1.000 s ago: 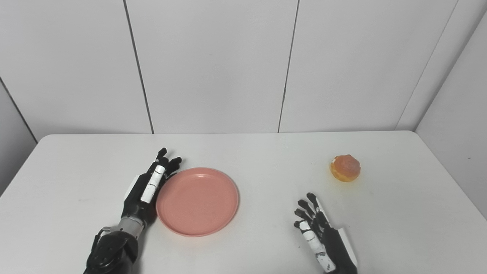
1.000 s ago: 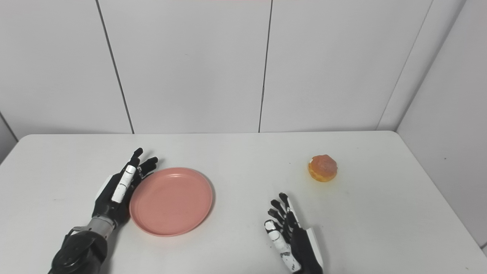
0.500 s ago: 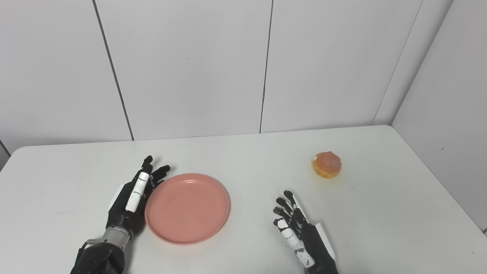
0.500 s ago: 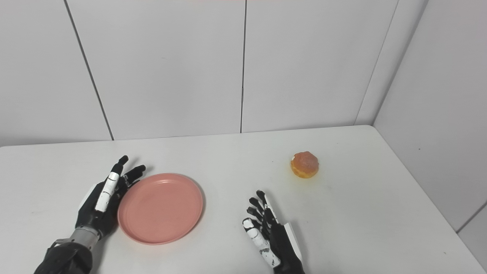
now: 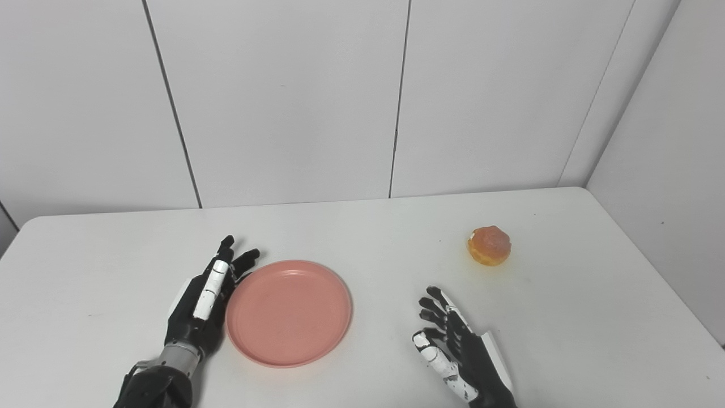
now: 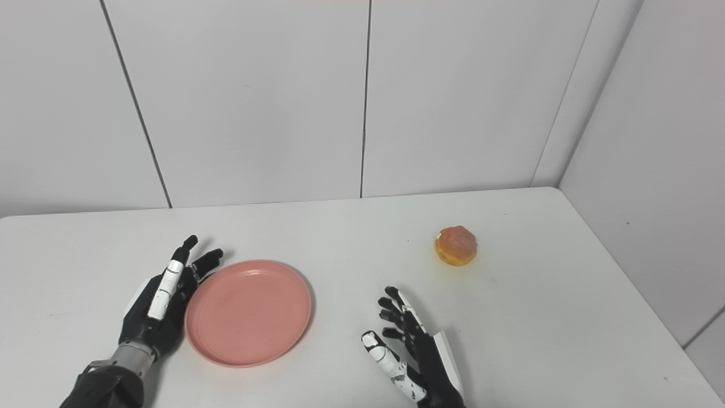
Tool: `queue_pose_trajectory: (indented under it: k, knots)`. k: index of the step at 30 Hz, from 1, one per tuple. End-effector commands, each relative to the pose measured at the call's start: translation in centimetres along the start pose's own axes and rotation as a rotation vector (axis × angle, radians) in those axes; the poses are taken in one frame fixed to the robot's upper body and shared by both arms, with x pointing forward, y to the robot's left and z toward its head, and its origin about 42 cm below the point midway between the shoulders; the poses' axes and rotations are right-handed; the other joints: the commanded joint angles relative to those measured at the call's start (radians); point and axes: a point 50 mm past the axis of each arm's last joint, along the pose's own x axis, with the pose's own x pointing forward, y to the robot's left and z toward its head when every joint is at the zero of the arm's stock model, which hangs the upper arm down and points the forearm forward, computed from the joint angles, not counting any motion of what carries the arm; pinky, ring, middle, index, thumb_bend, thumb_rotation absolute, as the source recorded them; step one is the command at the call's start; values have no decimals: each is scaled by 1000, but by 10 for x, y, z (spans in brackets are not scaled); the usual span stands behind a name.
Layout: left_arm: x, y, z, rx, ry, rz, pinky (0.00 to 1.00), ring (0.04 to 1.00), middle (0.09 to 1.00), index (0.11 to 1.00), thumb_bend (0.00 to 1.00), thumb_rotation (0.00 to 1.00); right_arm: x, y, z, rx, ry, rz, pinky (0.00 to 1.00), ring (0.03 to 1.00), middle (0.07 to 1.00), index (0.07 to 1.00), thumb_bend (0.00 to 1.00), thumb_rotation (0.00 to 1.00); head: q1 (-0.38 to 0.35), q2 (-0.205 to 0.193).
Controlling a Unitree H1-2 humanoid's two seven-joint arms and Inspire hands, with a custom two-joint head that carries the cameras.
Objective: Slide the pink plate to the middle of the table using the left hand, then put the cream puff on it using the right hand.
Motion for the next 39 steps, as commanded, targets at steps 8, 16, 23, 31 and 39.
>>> queue_pose_trajectory:
  k: [8,16,23,31,39]
  knots:
    - [5,-1,17,-7,-50,-32,960,942,816,1000,841,802,29,-32,75,-310,-200,-121,679,840,900,913,982,676,-4,-10]
    - [5,-8,14,-18,-46,-42,988,966,808,1000,837,823,63,-64,104,-514,-285,-143,638,798,885,905,999,591,3,-22]
    - [4,-11,12,-31,-51,-48,987,958,804,1000,815,830,90,-93,118,-731,-324,-122,638,799,866,853,1000,541,9,-31]
    - [2,-12,13,-30,-47,-45,979,965,804,1000,795,843,125,-130,126,-931,-237,-37,698,812,833,801,1000,521,14,-34]
    - [3,-12,12,-21,-45,-41,963,951,798,1000,779,847,154,-155,121,-1056,-158,24,628,796,838,812,1000,550,15,-33]
